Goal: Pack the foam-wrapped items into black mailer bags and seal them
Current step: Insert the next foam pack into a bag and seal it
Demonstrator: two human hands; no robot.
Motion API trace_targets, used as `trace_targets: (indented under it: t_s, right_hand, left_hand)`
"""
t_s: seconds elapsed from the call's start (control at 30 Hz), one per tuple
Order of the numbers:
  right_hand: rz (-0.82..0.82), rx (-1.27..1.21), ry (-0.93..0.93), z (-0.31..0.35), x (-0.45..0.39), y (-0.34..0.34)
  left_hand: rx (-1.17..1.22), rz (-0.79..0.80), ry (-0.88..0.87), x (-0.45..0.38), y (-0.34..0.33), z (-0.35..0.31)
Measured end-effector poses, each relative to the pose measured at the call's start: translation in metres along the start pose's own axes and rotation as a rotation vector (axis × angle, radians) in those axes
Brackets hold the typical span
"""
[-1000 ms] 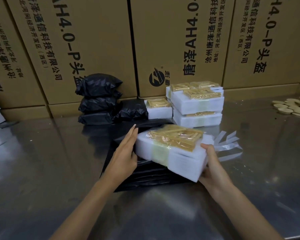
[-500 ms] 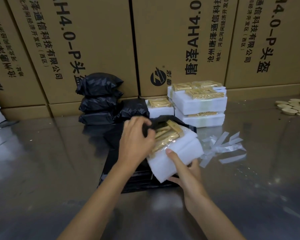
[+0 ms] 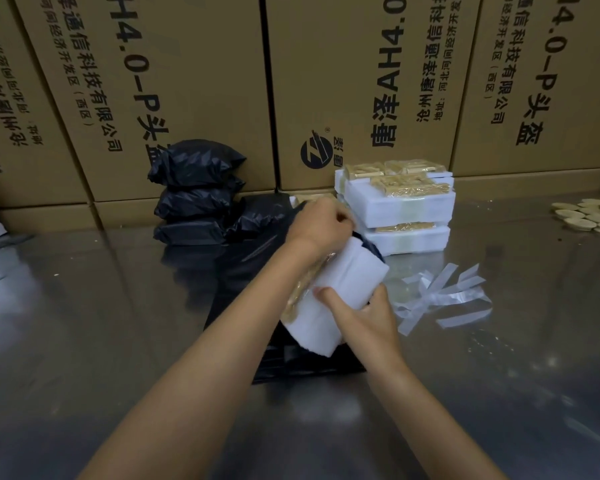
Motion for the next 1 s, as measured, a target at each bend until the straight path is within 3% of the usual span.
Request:
trace_targets:
  t_s: [0.17,0.27,0.37,0.43,0.5,0.67,0.8,1.0]
  right_hand:
    - [0.105,-0.174,-0.135,0.008,-0.014,-0.003]
    - [0.157,-0.364,-0.294,0.002,-0.018,-0.003]
    - [0.183,-0.473,-0.395,-0.006,-0.02,-0.004]
    - [0.175,-0.5,-0.405,-0.011,-0.019,-0.01]
    - [0.165,-0.546,-0.414,-0.014,-0.017,-0.02]
    - [0.155,-0.569,-0.417,-0.014,-0.015,-0.042]
    - [0.088,-0.619,-0.43,-0.009,-0.027,-0.051]
    - [0.035,-0.767,-0.369,-0.004,-0.077,-0.06]
  left_hand:
    - [0.145,0.013,-0.236,0.036,-0.018,-0.016]
    - [-0.069,-0.197,-0.217,0.054,-0.016,0.01]
    - [-0.173,-0.304,0.102,0.073,-0.013,0.061]
    - [0.036,-0.242,0.35,0.085,-0.02,0.085]
    - [0.209,-0.244,0.461,0.094,-0.03,0.094]
    - [0.372,-0.355,0.679,0.101,-0.036,0.099]
    - [0.421,-0.39,0.495,0.097,-0.028,0.102]
    - [0.169,-0.399,0.239,0.103,-0.009,0.113]
Point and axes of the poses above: each hand's wrist, its own x-axis away from the middle knuckle, its own y-axis out of the back of the hand, z = x × y, the point moved 4 cm from there along -x, towards the middle knuckle, and after that the axes turned 2 degrees about -y, right-handed, at the moved point
